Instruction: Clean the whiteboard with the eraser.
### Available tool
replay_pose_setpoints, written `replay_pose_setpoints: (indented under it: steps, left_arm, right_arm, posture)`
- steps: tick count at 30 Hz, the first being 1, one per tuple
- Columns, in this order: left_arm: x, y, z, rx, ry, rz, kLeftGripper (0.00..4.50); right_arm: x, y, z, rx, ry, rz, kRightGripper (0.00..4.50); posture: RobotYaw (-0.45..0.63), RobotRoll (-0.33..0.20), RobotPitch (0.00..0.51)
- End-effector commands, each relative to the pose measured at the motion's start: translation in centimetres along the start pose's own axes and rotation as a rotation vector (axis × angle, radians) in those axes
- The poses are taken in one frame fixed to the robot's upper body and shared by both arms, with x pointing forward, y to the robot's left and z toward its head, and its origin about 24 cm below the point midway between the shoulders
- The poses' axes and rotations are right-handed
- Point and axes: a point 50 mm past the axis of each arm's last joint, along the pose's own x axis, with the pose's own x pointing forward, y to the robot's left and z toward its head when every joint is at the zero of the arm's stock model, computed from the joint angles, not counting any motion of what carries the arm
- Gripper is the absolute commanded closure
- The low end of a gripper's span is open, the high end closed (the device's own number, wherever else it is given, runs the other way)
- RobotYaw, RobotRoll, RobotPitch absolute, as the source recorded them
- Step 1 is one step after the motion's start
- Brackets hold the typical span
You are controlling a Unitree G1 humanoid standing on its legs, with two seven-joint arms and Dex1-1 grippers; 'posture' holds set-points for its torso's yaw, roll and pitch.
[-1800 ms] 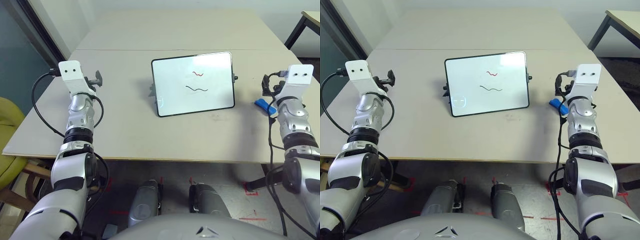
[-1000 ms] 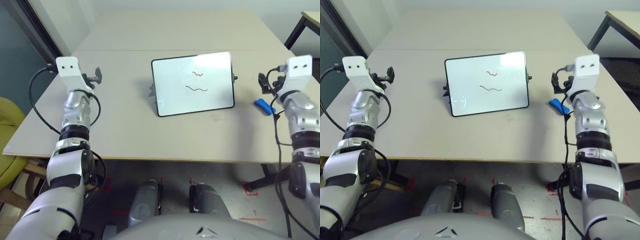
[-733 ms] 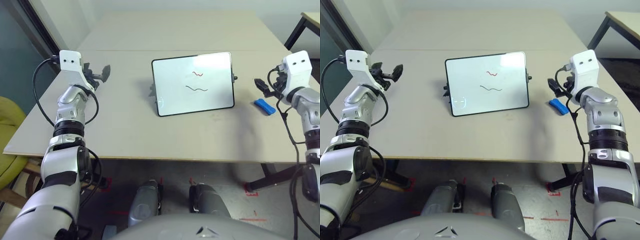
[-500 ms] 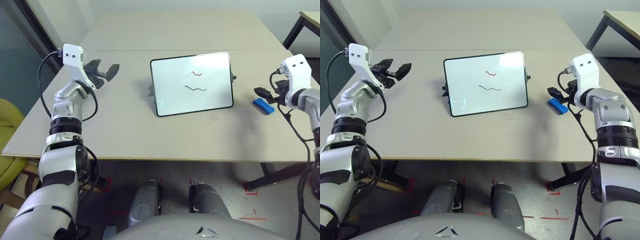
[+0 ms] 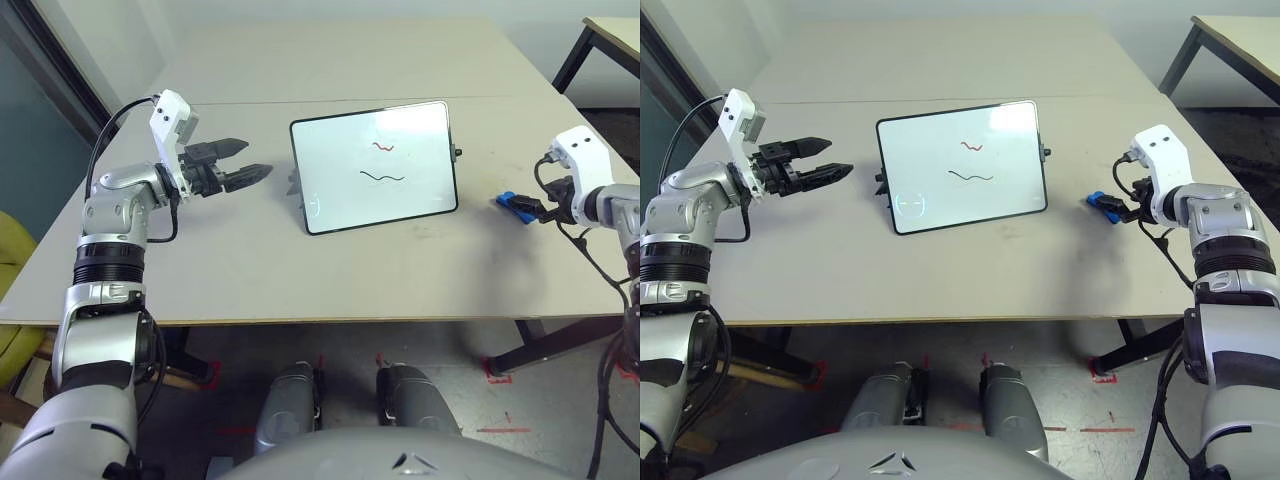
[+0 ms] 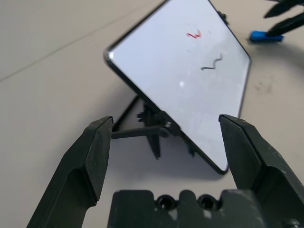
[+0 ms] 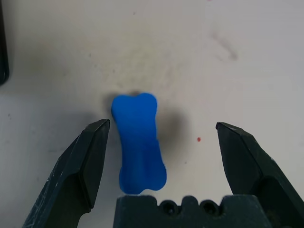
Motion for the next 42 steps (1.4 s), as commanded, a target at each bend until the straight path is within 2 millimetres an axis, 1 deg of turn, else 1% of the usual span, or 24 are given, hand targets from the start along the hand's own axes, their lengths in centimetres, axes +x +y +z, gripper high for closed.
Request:
replay_pose_setpoints:
  steps: [1, 7, 11, 16, 19, 21, 24, 25, 27, 29, 30, 32, 34, 35, 36, 38, 40, 42]
  left_arm:
    - [0.7, -0.6, -0.2, 0.013, 0.035, -0.058, 0.04]
    - [1.3, -1.0, -0.6, -0.002, 0.056, -0.101, 0.04]
    - [1.6, -1.4, -1.1, -0.016, 0.074, -0.134, 0.04]
    - [1.7, -1.4, -1.0, -0.01, 0.074, -0.14, 0.04]
    - [1.7, -1.4, -0.9, -0.001, 0.07, -0.14, 0.0]
    - [1.7, -1.4, -0.7, 0.001, 0.065, -0.142, 0.0]
    - [1.9, -1.5, -0.6, 0.005, 0.065, -0.145, 0.0]
    - [2.0, -1.5, -0.5, 0.005, 0.065, -0.152, 0.0]
    - [2.3, -1.7, -0.3, 0.005, 0.063, -0.164, 0.0]
    - [2.5, -1.8, -0.1, 0.015, 0.062, -0.17, 0.0]
    - [2.6, -1.9, -0.1, 0.018, 0.06, -0.17, 0.0]
    - [2.7, -1.9, 0.1, 0.019, 0.055, -0.178, 0.0]
    - [2.8, -2.0, 0.3, 0.016, 0.048, -0.183, 0.0]
    - [2.8, -2.0, 0.4, 0.016, 0.044, -0.187, 0.0]
    - [2.9, -2.0, 0.5, 0.015, 0.041, -0.189, 0.0]
    - [3.0, -2.0, 0.6, 0.019, 0.042, -0.188, 0.0]
    - [3.0, -1.9, 0.7, 0.021, 0.044, -0.185, 0.0]
    - [3.0, -1.8, 0.7, 0.022, 0.044, -0.182, 0.0]
  right_arm:
    - [0.3, 0.0, -0.3, -0.013, 0.024, 0.005, 0.0]
    - [0.6, 0.0, -0.8, -0.022, 0.048, -0.001, 0.0]
    - [1.0, 0.2, -0.7, -0.016, 0.047, 0.003, 0.0]
    - [1.4, 0.5, -0.6, -0.023, 0.049, 0.007, 0.0]
    - [1.6, 0.7, -0.6, -0.036, 0.059, 0.017, 0.61]
    - [1.7, 0.8, -0.6, -0.036, 0.065, 0.023, 1.31]
    - [1.7, 0.9, -0.5, -0.039, 0.068, 0.026, 2.53]
    - [1.7, 0.9, -0.5, -0.039, 0.068, 0.027, 2.84]
    - [1.7, 0.8, -0.4, -0.044, 0.068, 0.03, 3.62]
    - [1.5, 0.7, 0.2, -0.064, 0.052, 0.036, 4.13]
    - [1.4, 0.7, 0.5, -0.073, 0.043, 0.039, 4.23]
    - [1.0, 0.6, 1.6, -0.108, 0.014, 0.052, 4.25]
    - [0.4, 0.7, 3.4, -0.148, -0.037, 0.076, 4.25]
    - [-0.1, 1.0, 4.6, -0.165, -0.076, 0.095, 4.25]
    - [-0.4, 1.3, 5.3, -0.176, -0.102, 0.109, 4.25]
    - [-1.2, 2.6, 7.0, -0.234, -0.16, 0.144, 4.25]
    - [-1.9, 4.2, 8.3, -0.28, -0.207, 0.172, 4.25]
    - [-2.4, 5.4, 9.0, -0.309, -0.236, 0.186, 4.26]
  posture:
    - [0.15, 0.0, 0.06]
    - [0.15, 0.0, 0.052]
    - [0.14, 0.0, 0.05]
    - [0.15, 0.0, 0.052]
    - [0.15, 0.0, 0.054]
    - [0.15, 0.0, 0.056]
    - [0.15, 0.0, 0.057]
    - [0.14, 0.0, 0.058]
    - [0.14, 0.0, 0.059]
    - [0.14, 0.0, 0.059]
    - [0.14, 0.0, 0.059]
    - [0.14, 0.0, 0.063]
    - [0.13, 0.0, 0.065]
    - [0.13, 0.0, 0.066]
    - [0.12, 0.0, 0.066]
    - [0.11, 0.0, 0.067]
    - [0.11, 0.0, 0.066]
    - [0.1, 0.0, 0.064]
